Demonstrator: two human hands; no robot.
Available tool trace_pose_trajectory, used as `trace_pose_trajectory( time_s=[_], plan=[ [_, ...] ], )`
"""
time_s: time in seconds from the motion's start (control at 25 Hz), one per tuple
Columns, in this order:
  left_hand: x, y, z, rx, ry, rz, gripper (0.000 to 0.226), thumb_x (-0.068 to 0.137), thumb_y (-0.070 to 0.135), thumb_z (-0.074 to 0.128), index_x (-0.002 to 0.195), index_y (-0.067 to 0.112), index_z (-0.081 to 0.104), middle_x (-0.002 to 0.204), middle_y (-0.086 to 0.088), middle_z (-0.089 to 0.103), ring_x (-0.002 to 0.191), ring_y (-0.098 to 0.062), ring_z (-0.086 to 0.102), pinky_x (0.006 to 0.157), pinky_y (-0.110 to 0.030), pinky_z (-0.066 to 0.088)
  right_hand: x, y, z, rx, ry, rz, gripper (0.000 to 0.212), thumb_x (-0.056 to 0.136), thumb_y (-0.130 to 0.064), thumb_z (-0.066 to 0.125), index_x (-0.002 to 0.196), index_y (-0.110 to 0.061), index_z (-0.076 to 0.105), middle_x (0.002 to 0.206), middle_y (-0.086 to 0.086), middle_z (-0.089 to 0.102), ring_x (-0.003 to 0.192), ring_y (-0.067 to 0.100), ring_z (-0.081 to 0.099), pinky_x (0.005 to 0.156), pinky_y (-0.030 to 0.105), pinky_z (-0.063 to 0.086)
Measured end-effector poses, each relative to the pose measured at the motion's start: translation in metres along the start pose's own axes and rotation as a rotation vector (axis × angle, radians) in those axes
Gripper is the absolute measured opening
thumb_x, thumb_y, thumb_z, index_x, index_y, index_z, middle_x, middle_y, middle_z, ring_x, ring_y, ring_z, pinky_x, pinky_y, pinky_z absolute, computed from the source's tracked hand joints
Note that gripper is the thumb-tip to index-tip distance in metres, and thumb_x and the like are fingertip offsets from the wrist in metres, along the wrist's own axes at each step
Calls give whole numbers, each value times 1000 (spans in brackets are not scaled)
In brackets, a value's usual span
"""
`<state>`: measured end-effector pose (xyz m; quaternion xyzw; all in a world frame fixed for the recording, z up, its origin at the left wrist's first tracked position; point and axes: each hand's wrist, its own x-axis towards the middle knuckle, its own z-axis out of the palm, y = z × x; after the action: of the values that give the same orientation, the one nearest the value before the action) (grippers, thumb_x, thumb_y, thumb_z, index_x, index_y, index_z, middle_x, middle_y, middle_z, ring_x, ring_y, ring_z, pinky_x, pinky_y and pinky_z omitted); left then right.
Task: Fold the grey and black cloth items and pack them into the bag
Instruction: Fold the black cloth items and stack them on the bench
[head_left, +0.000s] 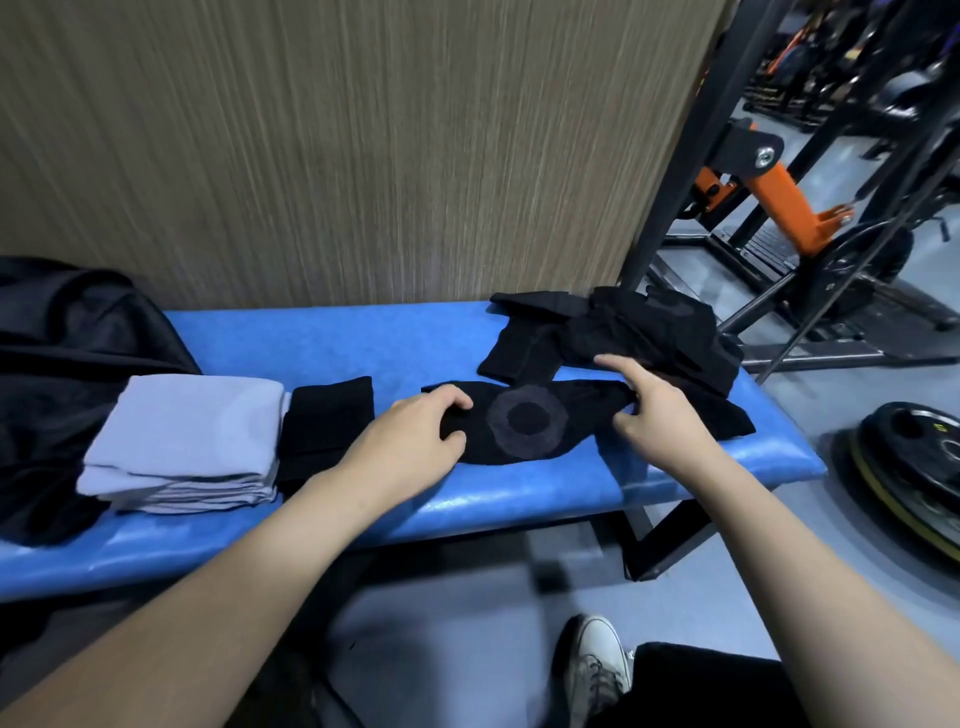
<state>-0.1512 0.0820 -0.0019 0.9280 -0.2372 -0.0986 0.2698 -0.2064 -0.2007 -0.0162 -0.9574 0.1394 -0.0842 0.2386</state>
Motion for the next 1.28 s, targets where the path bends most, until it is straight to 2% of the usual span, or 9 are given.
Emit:
trace_pose_trajectory(
  time_s=[0.12,0.28,0.4,0.52,0.68,0.8,0.96,1.08,1.28],
  plan=[
    [4,1,1,-80,-7,-36,38,95,35,53,132,35,47,124,6,47,103,-13,52,82,-27,39,-5,0,0,339,-26,110,43,82,0,61,110,-33,67,92,2,69,65,13,59,64,19,42],
    [6,3,2,-145,9,-126,53,97,40,50,146,29,35,128,4,50,119,-19,52,82,-29,38,-9,0,1,348,-59,156,45,84,7,56,110,-28,66,80,2,66,67,14,56,64,18,43],
    [8,4,1,-176,20,-175,55,98,41,48,149,29,33,130,2,55,111,-21,56,85,-33,42,-9,-2,1,384,-52,195,52,82,17,43,106,-21,69,96,5,70,73,19,60,69,26,47],
    [8,5,4,-235,25,-177,56,98,39,50,150,27,34,144,5,35,96,-9,51,80,-27,40,-9,-6,1,559,-23,292,53,80,21,36,103,-14,70,92,11,69,68,16,58,61,22,43],
    [11,2,5,-295,65,-200,42,96,32,54,138,26,50,137,6,42,94,-10,52,80,-26,41,-8,-5,-4,718,50,355,56,74,22,29,100,-6,70,97,20,70,76,24,63,65,29,49],
    [16,-3,6,-419,92,-208,23,89,24,63,111,29,64,107,5,58,87,-13,57,76,-28,43,-13,-3,-10,768,88,351,57,71,25,22,95,-1,67,92,17,68,72,26,65,63,29,54],
    [15,1,11,-552,44,-207,26,82,10,68,101,28,64,79,5,46,68,-13,47,65,-28,41,-22,4,-17,979,-19,374,55,70,27,21,96,2,62,84,23,56,61,33,55,56,34,53],
    [12,5,12,-570,-11,-229,31,84,8,67,109,26,64,85,5,53,70,-13,54,67,-26,47,-24,5,-21,1050,-68,468,52,75,22,24,101,0,62,73,20,53,61,34,55,56,32,56],
    [13,-1,16,-498,0,-249,28,86,15,61,108,32,62,99,0,66,85,-24,71,83,-46,58,-18,5,-16,949,-41,487,48,81,18,19,102,8,61,77,28,58,54,36,60,56,41,57]
  ],
)
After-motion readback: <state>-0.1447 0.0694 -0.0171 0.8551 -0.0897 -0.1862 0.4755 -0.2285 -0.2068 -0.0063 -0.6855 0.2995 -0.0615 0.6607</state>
